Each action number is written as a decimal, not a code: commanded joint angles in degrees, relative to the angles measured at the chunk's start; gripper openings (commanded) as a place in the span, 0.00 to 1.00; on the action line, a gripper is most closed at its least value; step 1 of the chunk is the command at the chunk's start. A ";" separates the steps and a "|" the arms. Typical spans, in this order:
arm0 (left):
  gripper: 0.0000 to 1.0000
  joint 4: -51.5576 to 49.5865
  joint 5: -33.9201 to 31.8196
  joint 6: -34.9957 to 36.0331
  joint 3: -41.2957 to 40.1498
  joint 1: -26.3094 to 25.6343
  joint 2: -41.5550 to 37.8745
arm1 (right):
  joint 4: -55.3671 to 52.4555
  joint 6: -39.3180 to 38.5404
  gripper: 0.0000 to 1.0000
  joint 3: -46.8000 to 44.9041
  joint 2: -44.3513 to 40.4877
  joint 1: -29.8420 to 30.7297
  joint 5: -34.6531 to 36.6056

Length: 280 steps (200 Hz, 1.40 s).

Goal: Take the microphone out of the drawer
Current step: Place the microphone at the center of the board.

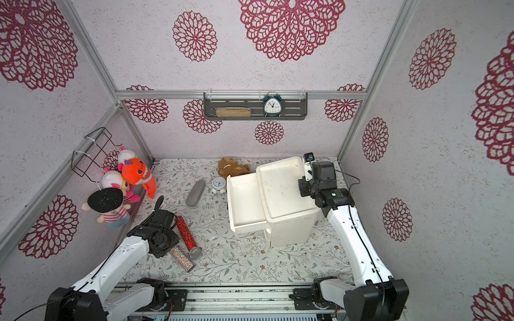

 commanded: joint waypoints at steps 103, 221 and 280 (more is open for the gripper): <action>0.40 6.41 0.95 2.09 -1.65 2.98 2.89 | 7.35 -3.68 0.00 0.79 -2.64 1.65 1.41; 0.53 7.65 2.10 3.11 -2.12 4.46 2.94 | 6.87 -3.65 0.00 1.31 -2.65 1.72 1.36; 0.64 3.64 1.58 3.70 1.78 4.64 -0.84 | 6.92 -3.69 0.00 1.39 -2.49 1.74 1.36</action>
